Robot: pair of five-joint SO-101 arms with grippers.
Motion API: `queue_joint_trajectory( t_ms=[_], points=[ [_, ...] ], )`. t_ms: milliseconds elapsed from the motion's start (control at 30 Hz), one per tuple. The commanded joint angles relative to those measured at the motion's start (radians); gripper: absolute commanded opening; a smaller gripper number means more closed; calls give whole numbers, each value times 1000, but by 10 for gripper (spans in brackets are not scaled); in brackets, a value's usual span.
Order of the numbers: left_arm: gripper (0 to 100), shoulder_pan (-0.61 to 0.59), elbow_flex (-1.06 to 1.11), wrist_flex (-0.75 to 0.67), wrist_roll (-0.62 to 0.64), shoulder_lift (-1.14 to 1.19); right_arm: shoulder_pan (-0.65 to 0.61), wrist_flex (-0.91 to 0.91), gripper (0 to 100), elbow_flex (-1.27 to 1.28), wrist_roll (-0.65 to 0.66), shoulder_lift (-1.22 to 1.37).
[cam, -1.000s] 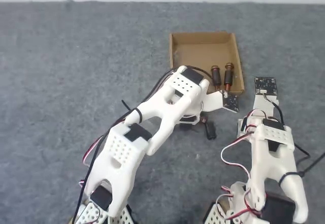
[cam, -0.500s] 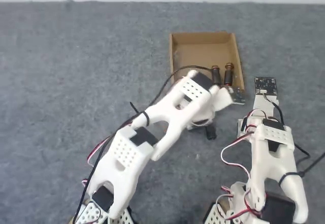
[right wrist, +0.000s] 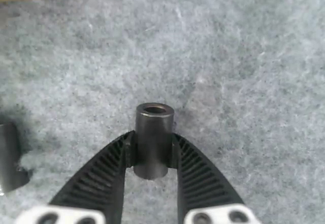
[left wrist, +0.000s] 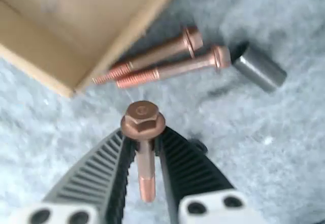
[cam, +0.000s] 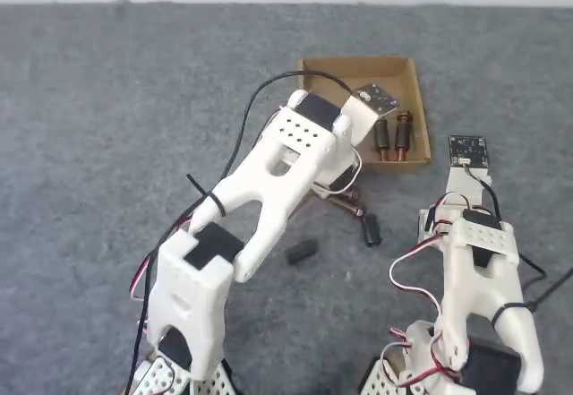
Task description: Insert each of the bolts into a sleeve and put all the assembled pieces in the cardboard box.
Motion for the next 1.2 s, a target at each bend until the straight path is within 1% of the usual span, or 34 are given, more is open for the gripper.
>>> queue_joint_trajectory(
  t_ms=[0,133,267,433,567,667,767,933,1167],
  points=[
    [13,-34,76,-35,69,-167,-7,-19,7,-58,12,-4],
    [13,-121,171,-112,124,-250,-7,-19,7,-58,12,-4],
    [13,-244,269,-209,219,-296,-7,-18,7,-58,12,-4],
    [13,-399,426,-408,362,-298,-10,-15,7,-58,12,-4],
    [17,-476,538,-557,410,-301,-10,-13,7,-57,12,-4],
    [85,-514,558,-566,445,-302,-10,-12,7,-57,12,-4],
    [143,-517,568,-569,440,-285,-10,-12,7,-57,12,-4],
    [139,-520,570,-569,439,-247,-12,-16,7,-46,14,-4],
    [84,-537,567,-569,445,-196,-12,-16,7,-46,14,-5]
  ],
)
